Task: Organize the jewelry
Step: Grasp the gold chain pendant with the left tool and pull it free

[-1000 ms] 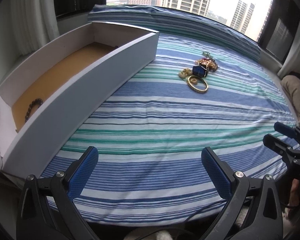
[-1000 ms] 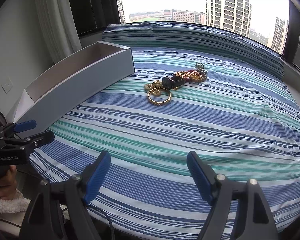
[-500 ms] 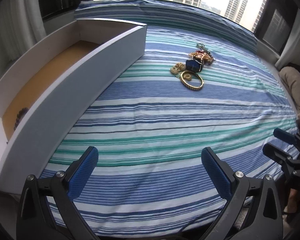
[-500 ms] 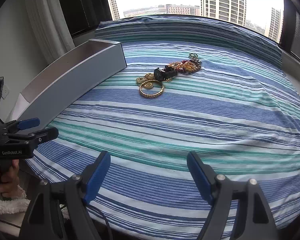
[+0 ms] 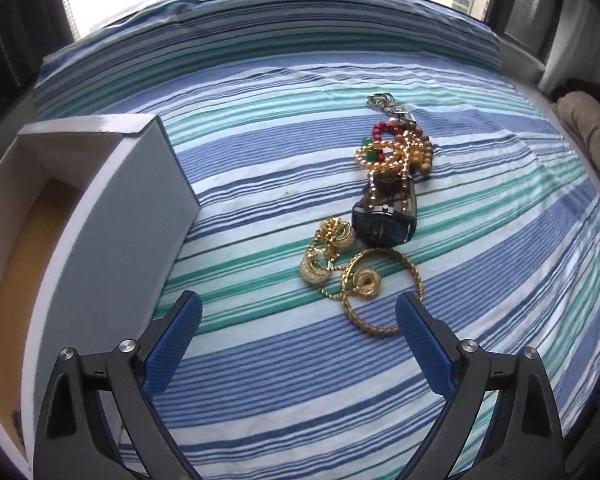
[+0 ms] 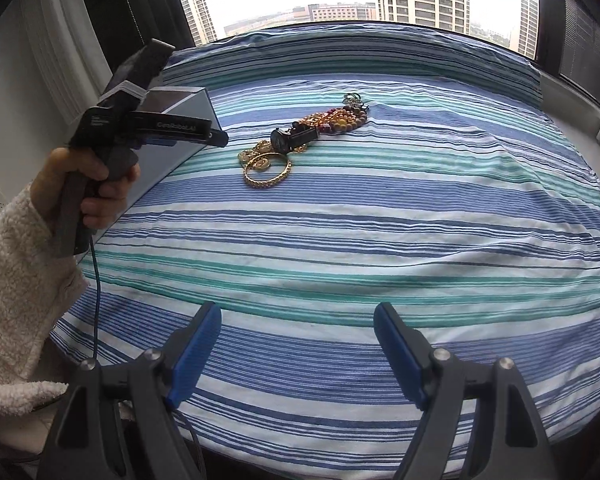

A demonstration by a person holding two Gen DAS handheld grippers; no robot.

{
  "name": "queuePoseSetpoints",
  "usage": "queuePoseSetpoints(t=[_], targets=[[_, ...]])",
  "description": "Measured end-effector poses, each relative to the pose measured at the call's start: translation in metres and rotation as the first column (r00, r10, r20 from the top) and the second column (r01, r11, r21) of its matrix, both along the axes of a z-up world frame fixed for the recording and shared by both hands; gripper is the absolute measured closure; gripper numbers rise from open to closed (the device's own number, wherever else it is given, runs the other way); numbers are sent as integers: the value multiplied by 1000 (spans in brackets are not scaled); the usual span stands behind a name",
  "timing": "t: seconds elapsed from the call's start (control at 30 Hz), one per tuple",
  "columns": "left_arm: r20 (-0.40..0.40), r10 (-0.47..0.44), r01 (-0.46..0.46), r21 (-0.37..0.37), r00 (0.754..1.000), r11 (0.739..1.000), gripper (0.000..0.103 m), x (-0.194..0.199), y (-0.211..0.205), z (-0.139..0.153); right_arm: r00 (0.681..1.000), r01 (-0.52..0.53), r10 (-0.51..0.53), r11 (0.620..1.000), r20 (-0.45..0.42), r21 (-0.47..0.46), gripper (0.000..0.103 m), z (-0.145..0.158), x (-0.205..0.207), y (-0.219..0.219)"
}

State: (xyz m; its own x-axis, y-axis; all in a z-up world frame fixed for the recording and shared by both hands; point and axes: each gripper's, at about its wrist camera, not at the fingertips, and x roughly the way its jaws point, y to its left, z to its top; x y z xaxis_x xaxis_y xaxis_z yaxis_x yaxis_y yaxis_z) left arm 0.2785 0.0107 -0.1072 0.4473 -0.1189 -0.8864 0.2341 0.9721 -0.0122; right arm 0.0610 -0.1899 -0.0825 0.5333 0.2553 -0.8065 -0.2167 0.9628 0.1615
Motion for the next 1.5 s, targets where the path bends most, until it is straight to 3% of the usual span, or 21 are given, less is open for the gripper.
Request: queuePoseSetpoints(t=[0.13, 0.17, 0.23, 0.27, 0.33, 0.37, 0.4, 0.47, 0.53, 0.73, 0.87, 1.17, 1.37, 1.43, 1.5], targets=[[-36, -16, 17, 26, 999, 1000, 19, 29, -12, -27, 999, 37, -37, 999, -8, 1, 23, -1, -2, -15], [-49, -10, 12, 24, 999, 1000, 25, 33, -13, -32, 999, 47, -47, 999, -14, 2, 23, -3, -2, -20], [-60, -11, 10, -24, 998, 1000, 31, 38, -13, -36, 998, 65, -65, 998, -27, 1, 23, -6, -1, -27], [-65, -13, 10, -51, 998, 999, 39, 39, -12, -36, 997, 73, -73, 997, -33, 2, 23, -7, -1, -30], [-80, -36, 26, -126, 996, 992, 66, 39, -13, -36, 995, 87, -87, 996, -42, 5, 23, -9, 0, -35], [-87, -43, 31, -135, 995, 990, 89, 39, -14, -36, 995, 92, -92, 996, -46, 7, 23, -10, 1, -37], [-91, -42, 32, -116, 995, 993, 99, 38, -16, -36, 994, 97, -96, 995, -48, 8, 23, -10, 1, -38], [-100, -38, 25, -131, 994, 991, 100, 36, -14, -36, 994, 101, -100, 995, -50, 10, 23, -11, 2, -38], [-113, -13, -9, -190, 994, 982, 102, 30, -3, -31, 994, 97, -96, 995, -44, 13, 23, -10, 1, -36], [-69, 37, -56, -308, 997, 950, 102, -14, 32, 12, 995, 90, -89, 996, -42, 17, 23, -11, -3, -35], [-42, 45, -56, -328, 998, 943, 102, -50, 46, 36, 995, 89, -87, 996, -48, 28, 23, -13, -2, -32], [5, 92, -85, -340, 996, 936, 103, -117, 83, 60, 997, 60, -59, 998, -40, 18, 23, -13, -1, -17], [6, 97, -90, -306, 995, 948, 102, -139, 98, 53, 999, 34, -33, 999, -36, 9, 23, -11, -2, -4], [-19, 89, -90, -298, 996, 950, 93, -140, 96, 42, 999, 22, -21, 1000, -37, 5, 23, -11, -2, 1], [-35, 65, -73, -306, 997, 949, 52, -140, 90, 32, 999, 10, -10, 1000, -39, 2, 23, -11, -3, 6]])
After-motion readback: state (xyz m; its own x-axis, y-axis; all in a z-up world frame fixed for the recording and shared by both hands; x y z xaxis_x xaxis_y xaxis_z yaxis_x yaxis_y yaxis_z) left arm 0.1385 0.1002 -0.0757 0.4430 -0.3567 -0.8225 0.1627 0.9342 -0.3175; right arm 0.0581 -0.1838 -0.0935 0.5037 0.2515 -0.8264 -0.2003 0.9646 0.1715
